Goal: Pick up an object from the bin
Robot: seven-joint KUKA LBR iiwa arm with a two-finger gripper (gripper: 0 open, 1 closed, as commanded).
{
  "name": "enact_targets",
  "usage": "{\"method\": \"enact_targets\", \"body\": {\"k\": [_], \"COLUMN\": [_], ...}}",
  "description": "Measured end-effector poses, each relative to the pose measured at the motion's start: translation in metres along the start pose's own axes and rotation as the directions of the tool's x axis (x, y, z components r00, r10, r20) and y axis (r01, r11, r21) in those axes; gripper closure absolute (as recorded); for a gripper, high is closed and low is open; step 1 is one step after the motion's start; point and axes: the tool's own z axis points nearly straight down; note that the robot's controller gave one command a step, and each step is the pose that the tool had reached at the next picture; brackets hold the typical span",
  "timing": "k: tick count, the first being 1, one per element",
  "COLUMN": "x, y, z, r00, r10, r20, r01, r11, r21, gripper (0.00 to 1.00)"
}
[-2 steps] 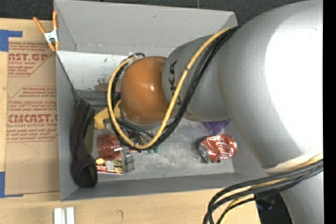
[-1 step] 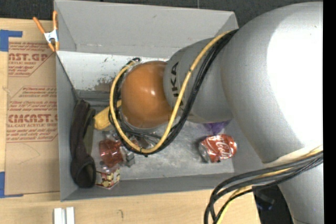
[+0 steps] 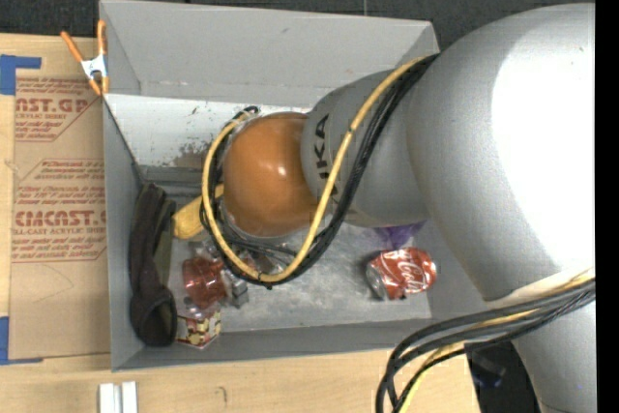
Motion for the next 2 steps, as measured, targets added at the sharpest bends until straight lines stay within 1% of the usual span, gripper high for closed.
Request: {"method": "enact_targets", "body": {"k": [1,2], "x": [-0.0004,0.0007], "y": [-0.0001,0.0003], "z": [-0.0009,-0.0079], "r00": [1.0,1.0], "r10": [0.0,0.0], "r20": [-0.003,-0.013], "r01": [0.0,0.0], "r11": [1.0,1.0], "r21": [-0.001,-0.003], "gripper": [1.0,1.0]}}
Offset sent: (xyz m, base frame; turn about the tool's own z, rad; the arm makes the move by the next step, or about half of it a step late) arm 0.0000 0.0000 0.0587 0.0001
